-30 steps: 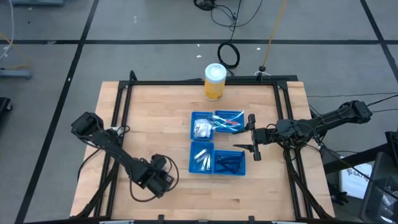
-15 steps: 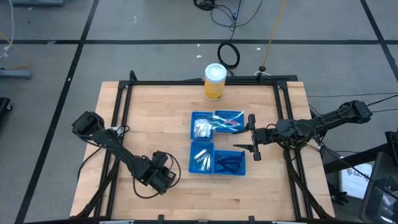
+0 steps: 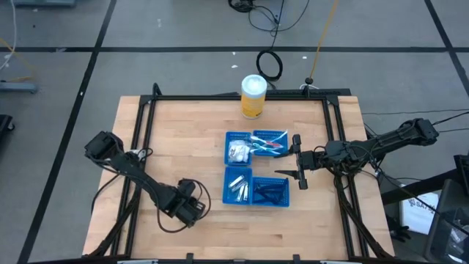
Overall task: Pick & Place Travel size toiletries
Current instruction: Put the silver nail cutter into the bottom left blue bin
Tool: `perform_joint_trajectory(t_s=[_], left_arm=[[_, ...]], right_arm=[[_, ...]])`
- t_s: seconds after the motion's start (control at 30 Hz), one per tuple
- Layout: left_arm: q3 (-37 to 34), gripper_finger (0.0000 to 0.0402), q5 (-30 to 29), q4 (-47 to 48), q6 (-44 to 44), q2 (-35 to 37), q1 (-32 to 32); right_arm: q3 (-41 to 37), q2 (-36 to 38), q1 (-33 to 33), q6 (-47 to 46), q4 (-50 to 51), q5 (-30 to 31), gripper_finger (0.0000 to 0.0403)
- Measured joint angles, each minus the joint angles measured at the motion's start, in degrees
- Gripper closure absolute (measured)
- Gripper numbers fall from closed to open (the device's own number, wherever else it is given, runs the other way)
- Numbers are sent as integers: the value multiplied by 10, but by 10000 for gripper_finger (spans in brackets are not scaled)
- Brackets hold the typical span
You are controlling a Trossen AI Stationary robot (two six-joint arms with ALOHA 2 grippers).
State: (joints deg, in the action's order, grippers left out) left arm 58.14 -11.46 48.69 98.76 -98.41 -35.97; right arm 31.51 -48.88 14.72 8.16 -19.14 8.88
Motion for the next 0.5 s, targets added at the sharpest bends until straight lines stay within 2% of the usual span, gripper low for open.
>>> perform_joint_trajectory(t_s=[0.23, 0.5], left_arm=[[-57, 298, 4, -101, -1, 2, 0], [-91, 298, 4, -113, 4, 4, -1]], right_arm=[[0, 0, 0, 0, 0, 0, 195], [0, 0, 0, 0, 0, 0, 195]])
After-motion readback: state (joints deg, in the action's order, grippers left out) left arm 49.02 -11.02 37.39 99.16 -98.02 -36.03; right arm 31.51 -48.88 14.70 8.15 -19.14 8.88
